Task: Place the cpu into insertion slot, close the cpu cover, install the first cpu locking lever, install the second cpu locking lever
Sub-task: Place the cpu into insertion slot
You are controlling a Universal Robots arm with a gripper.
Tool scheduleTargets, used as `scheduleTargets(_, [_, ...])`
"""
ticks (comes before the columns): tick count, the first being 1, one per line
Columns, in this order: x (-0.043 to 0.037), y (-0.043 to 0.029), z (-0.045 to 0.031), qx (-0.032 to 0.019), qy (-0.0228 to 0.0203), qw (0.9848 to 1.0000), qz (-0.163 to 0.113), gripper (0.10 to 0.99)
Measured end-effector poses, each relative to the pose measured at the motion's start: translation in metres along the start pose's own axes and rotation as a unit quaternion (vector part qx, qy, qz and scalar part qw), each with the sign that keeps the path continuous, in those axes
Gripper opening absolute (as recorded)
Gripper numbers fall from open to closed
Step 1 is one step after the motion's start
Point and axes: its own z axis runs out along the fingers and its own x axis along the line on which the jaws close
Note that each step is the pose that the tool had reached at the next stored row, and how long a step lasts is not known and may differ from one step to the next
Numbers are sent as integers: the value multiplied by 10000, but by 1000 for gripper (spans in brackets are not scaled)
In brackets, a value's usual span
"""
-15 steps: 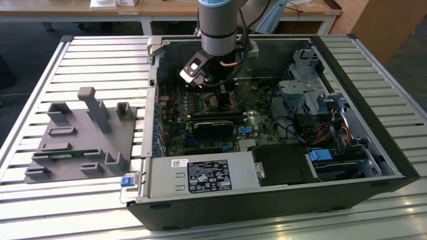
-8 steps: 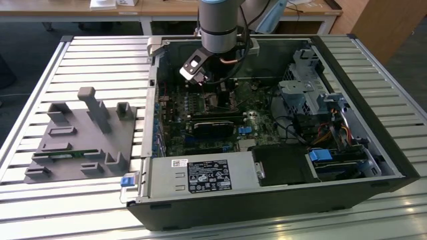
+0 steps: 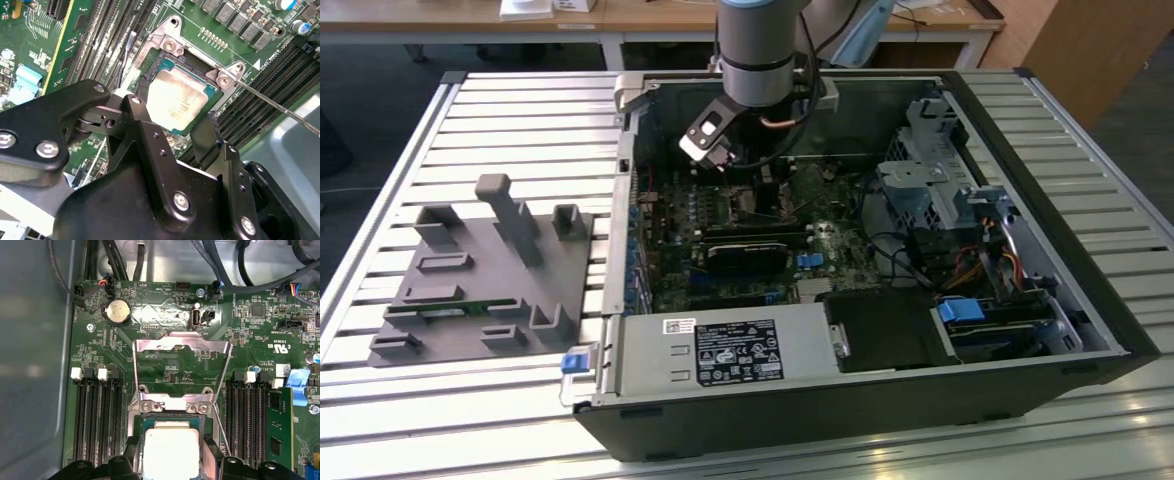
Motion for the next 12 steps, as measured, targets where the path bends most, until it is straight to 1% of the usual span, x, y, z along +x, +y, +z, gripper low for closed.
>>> scheduleTargets(5, [-1, -1, 38, 0, -5, 10000, 0, 612])
scheduleTargets(12, [-31, 0, 44, 0, -5, 10000, 5, 612])
